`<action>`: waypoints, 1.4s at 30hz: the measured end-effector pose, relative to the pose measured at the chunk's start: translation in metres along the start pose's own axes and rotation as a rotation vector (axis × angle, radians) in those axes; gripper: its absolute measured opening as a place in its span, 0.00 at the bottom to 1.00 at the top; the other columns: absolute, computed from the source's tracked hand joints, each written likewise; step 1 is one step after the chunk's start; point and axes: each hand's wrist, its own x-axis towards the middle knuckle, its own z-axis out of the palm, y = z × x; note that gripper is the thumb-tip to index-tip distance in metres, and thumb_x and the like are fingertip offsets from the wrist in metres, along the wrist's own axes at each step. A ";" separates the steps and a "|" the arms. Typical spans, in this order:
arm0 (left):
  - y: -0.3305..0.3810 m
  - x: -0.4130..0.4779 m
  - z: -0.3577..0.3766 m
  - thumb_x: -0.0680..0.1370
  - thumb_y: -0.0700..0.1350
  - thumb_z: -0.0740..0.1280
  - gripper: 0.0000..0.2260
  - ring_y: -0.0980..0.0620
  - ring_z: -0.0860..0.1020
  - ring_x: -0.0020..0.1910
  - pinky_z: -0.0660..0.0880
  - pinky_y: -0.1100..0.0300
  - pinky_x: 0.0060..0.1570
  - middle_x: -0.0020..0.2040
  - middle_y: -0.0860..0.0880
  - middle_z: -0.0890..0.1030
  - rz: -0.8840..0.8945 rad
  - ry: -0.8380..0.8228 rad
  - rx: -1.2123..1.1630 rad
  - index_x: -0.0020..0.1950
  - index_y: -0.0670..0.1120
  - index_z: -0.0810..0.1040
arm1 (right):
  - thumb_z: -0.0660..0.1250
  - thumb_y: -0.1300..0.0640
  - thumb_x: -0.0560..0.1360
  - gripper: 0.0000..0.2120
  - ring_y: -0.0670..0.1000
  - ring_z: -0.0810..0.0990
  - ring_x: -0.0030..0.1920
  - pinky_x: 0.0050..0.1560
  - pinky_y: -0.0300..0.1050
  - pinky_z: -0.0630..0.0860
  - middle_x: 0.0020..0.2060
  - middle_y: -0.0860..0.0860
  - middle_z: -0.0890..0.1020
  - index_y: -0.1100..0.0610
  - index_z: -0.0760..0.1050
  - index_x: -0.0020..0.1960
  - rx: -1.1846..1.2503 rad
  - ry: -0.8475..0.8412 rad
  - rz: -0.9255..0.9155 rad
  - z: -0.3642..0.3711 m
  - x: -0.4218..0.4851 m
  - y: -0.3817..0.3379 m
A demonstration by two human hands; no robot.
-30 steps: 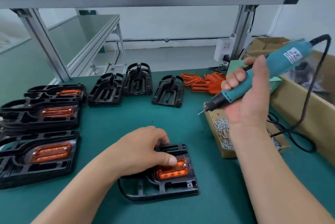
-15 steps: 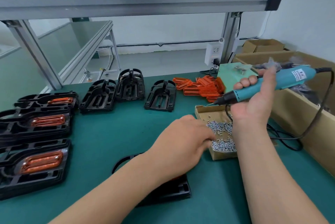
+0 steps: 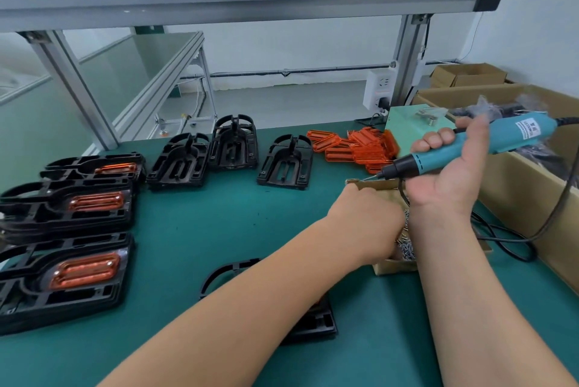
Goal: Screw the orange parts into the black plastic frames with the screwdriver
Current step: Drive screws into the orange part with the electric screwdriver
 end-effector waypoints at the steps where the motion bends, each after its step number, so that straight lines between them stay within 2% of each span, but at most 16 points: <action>1: 0.002 0.001 0.000 0.78 0.52 0.71 0.06 0.46 0.77 0.49 0.68 0.54 0.46 0.39 0.53 0.76 -0.002 0.004 -0.028 0.50 0.51 0.83 | 0.70 0.47 0.83 0.11 0.47 0.72 0.33 0.37 0.40 0.73 0.35 0.48 0.72 0.53 0.75 0.49 0.001 0.001 0.002 0.000 0.000 0.000; 5: 0.000 0.001 0.003 0.78 0.49 0.71 0.05 0.47 0.77 0.47 0.69 0.56 0.42 0.41 0.52 0.78 -0.033 0.024 -0.120 0.49 0.49 0.85 | 0.70 0.47 0.83 0.10 0.47 0.73 0.34 0.37 0.40 0.73 0.35 0.48 0.72 0.53 0.75 0.49 -0.001 -0.005 0.007 0.000 -0.001 0.000; 9: -0.005 -0.003 0.008 0.77 0.47 0.71 0.06 0.45 0.79 0.52 0.75 0.51 0.54 0.50 0.50 0.85 -0.099 0.001 -0.300 0.52 0.51 0.86 | 0.70 0.48 0.83 0.10 0.47 0.72 0.33 0.37 0.40 0.73 0.35 0.48 0.72 0.53 0.75 0.48 0.009 -0.008 0.010 0.000 0.000 0.000; 12: -0.010 -0.007 0.011 0.79 0.46 0.71 0.07 0.46 0.80 0.55 0.78 0.49 0.56 0.52 0.52 0.85 -0.143 -0.021 -0.499 0.54 0.53 0.87 | 0.70 0.49 0.83 0.10 0.47 0.73 0.34 0.38 0.41 0.73 0.36 0.48 0.73 0.53 0.74 0.50 0.014 -0.011 0.018 -0.002 0.000 0.001; 16: -0.015 -0.011 0.013 0.79 0.43 0.71 0.05 0.48 0.81 0.51 0.79 0.48 0.56 0.49 0.50 0.86 -0.212 -0.016 -0.745 0.52 0.50 0.87 | 0.69 0.50 0.83 0.09 0.47 0.73 0.34 0.38 0.40 0.73 0.36 0.48 0.73 0.53 0.74 0.50 0.014 -0.010 0.024 -0.002 0.000 0.001; 19: -0.015 -0.014 0.013 0.79 0.42 0.71 0.05 0.50 0.82 0.50 0.79 0.49 0.58 0.45 0.53 0.86 -0.247 0.008 -0.860 0.50 0.50 0.86 | 0.69 0.50 0.83 0.09 0.47 0.73 0.33 0.37 0.40 0.72 0.35 0.48 0.73 0.53 0.74 0.50 0.020 -0.009 0.030 -0.002 0.001 0.002; 22: -0.017 -0.017 0.010 0.80 0.41 0.70 0.05 0.49 0.83 0.48 0.81 0.51 0.55 0.41 0.54 0.84 -0.272 0.073 -1.007 0.52 0.47 0.86 | 0.70 0.50 0.83 0.09 0.47 0.72 0.33 0.37 0.40 0.72 0.35 0.48 0.73 0.53 0.74 0.50 0.035 -0.012 0.033 -0.003 0.001 0.002; 25: -0.026 -0.027 0.005 0.80 0.41 0.72 0.03 0.50 0.82 0.46 0.79 0.53 0.57 0.45 0.49 0.86 -0.311 0.146 -1.150 0.51 0.47 0.86 | 0.70 0.50 0.83 0.09 0.46 0.73 0.33 0.37 0.40 0.73 0.35 0.48 0.73 0.53 0.74 0.50 0.036 -0.004 0.033 -0.002 0.001 0.003; 28: -0.044 -0.048 -0.002 0.81 0.41 0.71 0.04 0.55 0.79 0.43 0.80 0.52 0.59 0.42 0.50 0.84 -0.366 0.129 -1.492 0.50 0.48 0.85 | 0.71 0.50 0.82 0.09 0.47 0.73 0.34 0.37 0.40 0.74 0.35 0.48 0.73 0.54 0.74 0.49 0.049 0.007 0.047 -0.001 -0.001 0.004; 31: -0.065 -0.076 -0.005 0.82 0.39 0.71 0.02 0.51 0.79 0.44 0.83 0.51 0.54 0.44 0.47 0.82 -0.377 0.062 -1.990 0.53 0.44 0.83 | 0.72 0.51 0.82 0.09 0.47 0.72 0.34 0.37 0.41 0.74 0.35 0.48 0.72 0.53 0.74 0.48 0.040 -0.013 0.070 0.002 -0.006 0.008; 34: -0.080 -0.103 -0.003 0.79 0.41 0.70 0.05 0.48 0.79 0.46 0.82 0.53 0.52 0.46 0.46 0.80 -0.391 0.058 -2.315 0.54 0.44 0.80 | 0.71 0.51 0.82 0.10 0.46 0.72 0.34 0.37 0.40 0.73 0.35 0.48 0.72 0.53 0.74 0.48 0.028 -0.042 0.102 0.006 -0.013 0.014; 36: -0.085 -0.117 0.000 0.79 0.39 0.70 0.02 0.47 0.79 0.48 0.82 0.56 0.52 0.46 0.45 0.79 -0.400 0.091 -2.418 0.52 0.44 0.80 | 0.69 0.51 0.83 0.09 0.46 0.72 0.34 0.37 0.40 0.73 0.35 0.48 0.72 0.54 0.74 0.48 0.027 -0.073 0.129 0.010 -0.018 0.017; 38: -0.086 -0.128 0.003 0.81 0.38 0.68 0.02 0.47 0.79 0.48 0.82 0.60 0.45 0.47 0.45 0.80 -0.444 0.104 -2.479 0.50 0.43 0.80 | 0.68 0.51 0.84 0.09 0.46 0.71 0.33 0.36 0.40 0.73 0.35 0.48 0.72 0.54 0.74 0.48 0.015 -0.108 0.156 0.015 -0.023 0.022; 40: -0.085 -0.136 0.008 0.81 0.39 0.65 0.03 0.49 0.77 0.45 0.77 0.64 0.36 0.47 0.45 0.79 -0.489 0.089 -2.540 0.51 0.43 0.78 | 0.67 0.51 0.84 0.09 0.46 0.71 0.34 0.36 0.40 0.72 0.35 0.48 0.71 0.54 0.74 0.48 0.003 -0.144 0.181 0.018 -0.030 0.026; 42: -0.082 -0.141 0.012 0.82 0.38 0.65 0.02 0.51 0.73 0.42 0.72 0.65 0.33 0.47 0.45 0.77 -0.483 0.066 -2.566 0.52 0.43 0.77 | 0.66 0.51 0.85 0.09 0.46 0.70 0.34 0.37 0.39 0.72 0.35 0.48 0.71 0.54 0.74 0.48 -0.018 -0.178 0.207 0.022 -0.038 0.030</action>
